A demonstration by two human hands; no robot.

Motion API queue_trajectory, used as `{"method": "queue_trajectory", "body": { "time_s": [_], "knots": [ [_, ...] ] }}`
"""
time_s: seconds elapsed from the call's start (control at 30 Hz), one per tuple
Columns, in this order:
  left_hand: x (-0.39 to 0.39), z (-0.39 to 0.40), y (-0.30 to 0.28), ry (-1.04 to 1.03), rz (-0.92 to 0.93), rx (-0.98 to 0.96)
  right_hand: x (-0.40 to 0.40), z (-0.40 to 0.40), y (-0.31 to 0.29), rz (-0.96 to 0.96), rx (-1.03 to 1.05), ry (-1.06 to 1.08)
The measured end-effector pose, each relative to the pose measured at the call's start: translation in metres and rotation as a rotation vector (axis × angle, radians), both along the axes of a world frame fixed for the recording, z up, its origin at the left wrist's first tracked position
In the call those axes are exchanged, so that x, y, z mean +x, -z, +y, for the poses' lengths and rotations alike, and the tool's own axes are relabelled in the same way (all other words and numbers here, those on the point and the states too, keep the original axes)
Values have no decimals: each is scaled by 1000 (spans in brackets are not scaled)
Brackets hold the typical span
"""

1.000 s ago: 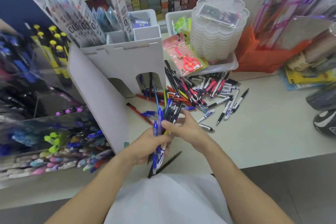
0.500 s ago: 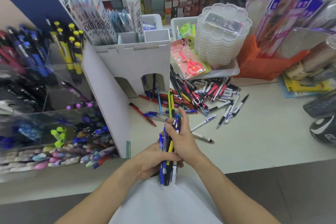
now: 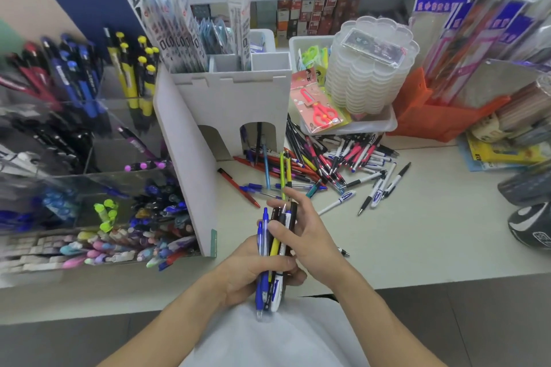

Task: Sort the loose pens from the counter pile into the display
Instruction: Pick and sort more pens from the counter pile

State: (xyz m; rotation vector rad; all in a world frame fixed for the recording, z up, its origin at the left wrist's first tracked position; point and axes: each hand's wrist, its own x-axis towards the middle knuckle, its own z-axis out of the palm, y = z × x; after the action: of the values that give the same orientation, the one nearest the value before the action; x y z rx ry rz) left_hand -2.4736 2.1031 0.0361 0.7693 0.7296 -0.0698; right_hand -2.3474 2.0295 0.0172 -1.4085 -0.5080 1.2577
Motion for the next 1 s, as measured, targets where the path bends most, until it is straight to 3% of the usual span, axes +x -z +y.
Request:
{"method": "queue_trajectory", "body": {
  "time_s": [0.23,0.37,0.63,0.9,1.0],
  "knots": [
    [-20,3,0,-77,-67,-23,7,-6,-14,-97,-26,34],
    [-30,3,0,-80,-114,-71,10,-8,-19,-227,-30,-42],
    [-44,9,-5,9,-175,-44,19,2,-43,-245,-38,-198],
    [-55,16,-7,78,-191,47,32,26,-67,-149,49,53],
    [-57,20,-10,50,-179,59,32,37,-78,-220,140,164]
  ]
}}
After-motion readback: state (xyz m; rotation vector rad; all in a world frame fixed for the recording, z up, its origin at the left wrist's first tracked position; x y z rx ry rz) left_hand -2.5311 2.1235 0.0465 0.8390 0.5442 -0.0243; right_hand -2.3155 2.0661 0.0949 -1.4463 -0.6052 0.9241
